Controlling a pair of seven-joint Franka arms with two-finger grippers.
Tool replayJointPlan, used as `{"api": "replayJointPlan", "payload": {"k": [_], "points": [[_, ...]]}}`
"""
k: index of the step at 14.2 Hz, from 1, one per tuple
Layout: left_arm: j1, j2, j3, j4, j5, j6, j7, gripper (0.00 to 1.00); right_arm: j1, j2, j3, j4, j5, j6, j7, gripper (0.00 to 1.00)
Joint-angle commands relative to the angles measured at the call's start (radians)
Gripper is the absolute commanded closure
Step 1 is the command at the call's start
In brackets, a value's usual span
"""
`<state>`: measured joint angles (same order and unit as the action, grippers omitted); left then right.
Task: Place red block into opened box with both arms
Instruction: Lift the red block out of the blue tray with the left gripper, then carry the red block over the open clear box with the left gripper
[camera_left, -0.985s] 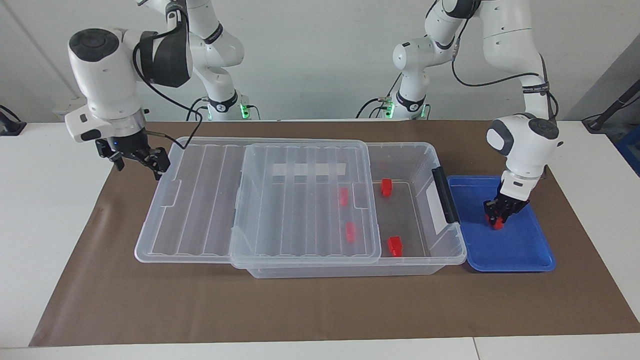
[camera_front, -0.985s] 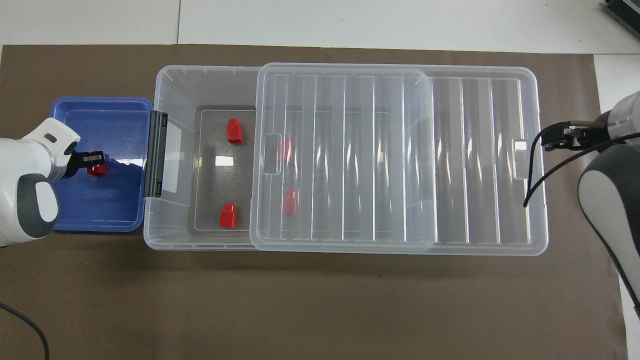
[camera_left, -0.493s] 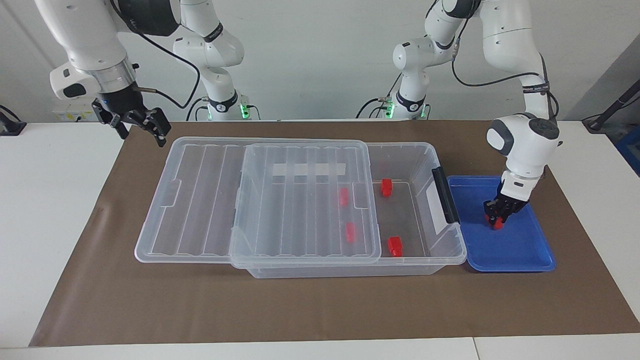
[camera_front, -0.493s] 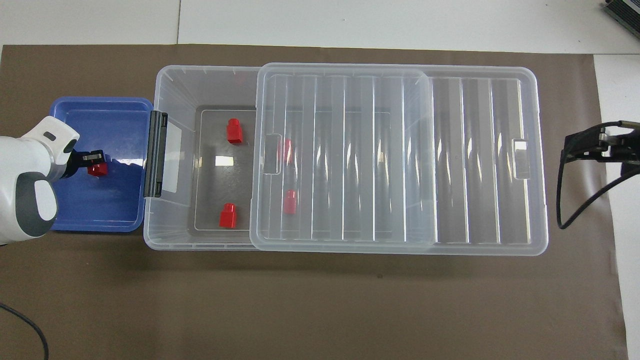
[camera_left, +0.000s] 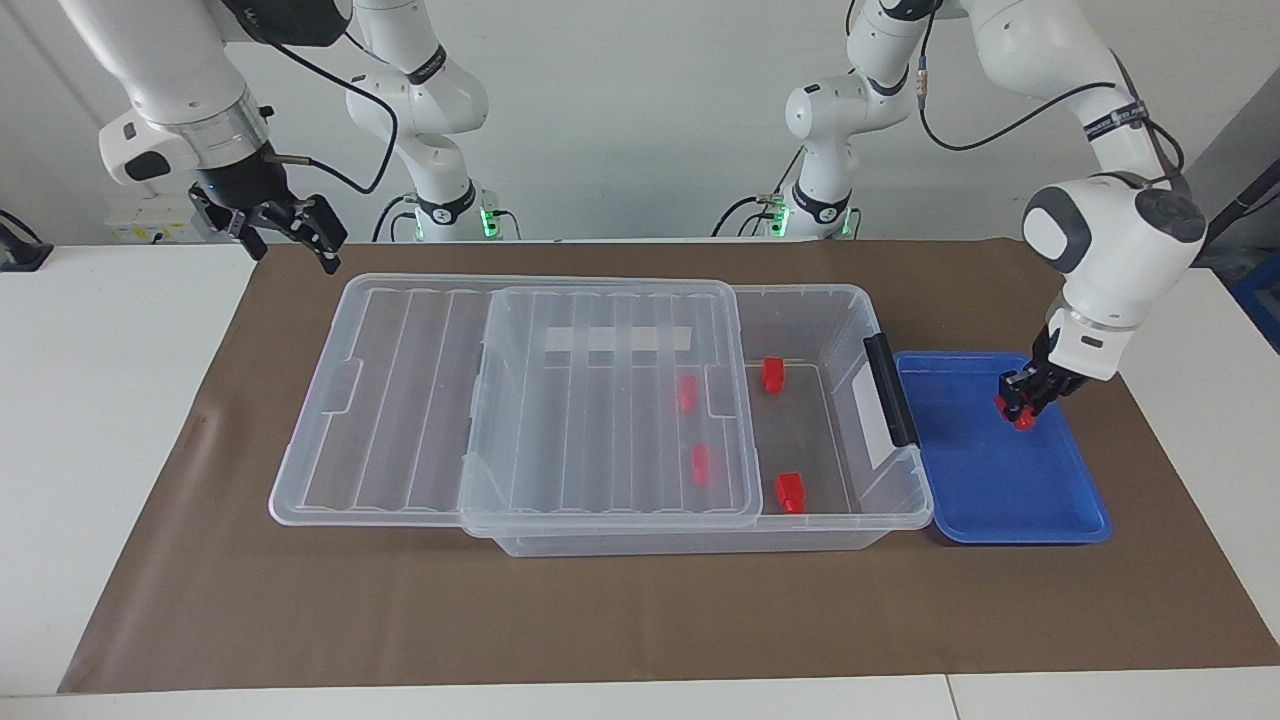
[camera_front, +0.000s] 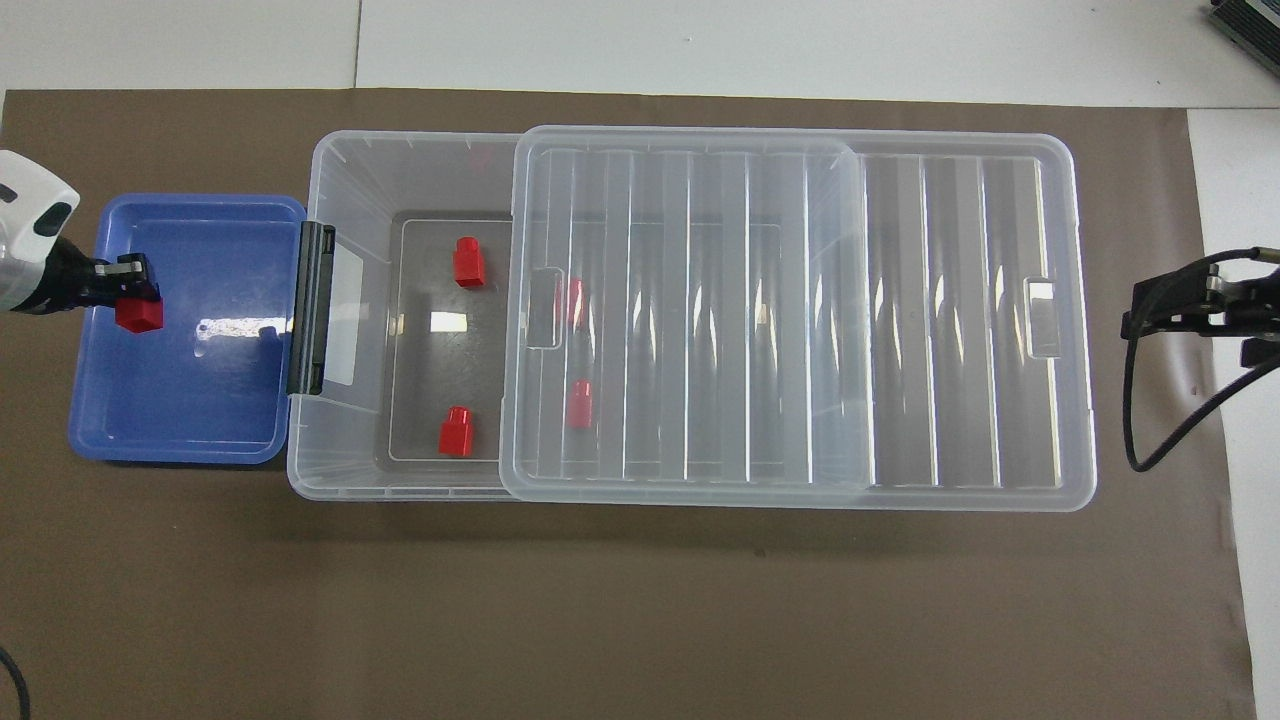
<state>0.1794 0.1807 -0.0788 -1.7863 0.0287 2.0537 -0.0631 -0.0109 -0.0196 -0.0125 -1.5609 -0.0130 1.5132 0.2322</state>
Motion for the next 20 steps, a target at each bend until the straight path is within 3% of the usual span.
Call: {"api": "replayJointPlan", "payload": {"k": [1,4,11,16,20], "points": [[-0.069,0.008,0.005,0.172,0.008,-0.217,-0.118,0.95,-0.015,-0.017,0.005,-0.028,0.022,0.012,-0.053,0.00],[-0.109,-0.006,-0.006,0.238,-0.028,-0.308,-0.268,0.95,-0.021,-0.019,0.005,-0.033,0.022,0.012,-0.063,0.00],[-0.196,-0.037,-0.082,0.219,-0.095,-0.190,-0.655,0.94,-0.021,-0.019,0.005,-0.033,0.022,0.012,-0.064,0.00],[-0.290,-0.107,-0.081,-0.031,-0.095,0.112,-0.752,0.94,-0.021,-0.019,0.005,-0.033,0.022,0.012,-0.063,0.00],[-0.339,-0.093,-0.081,-0.088,-0.029,0.125,-0.735,0.94,-0.021,-0.019,0.005,-0.033,0.022,0.012,-0.064,0.00]]}}
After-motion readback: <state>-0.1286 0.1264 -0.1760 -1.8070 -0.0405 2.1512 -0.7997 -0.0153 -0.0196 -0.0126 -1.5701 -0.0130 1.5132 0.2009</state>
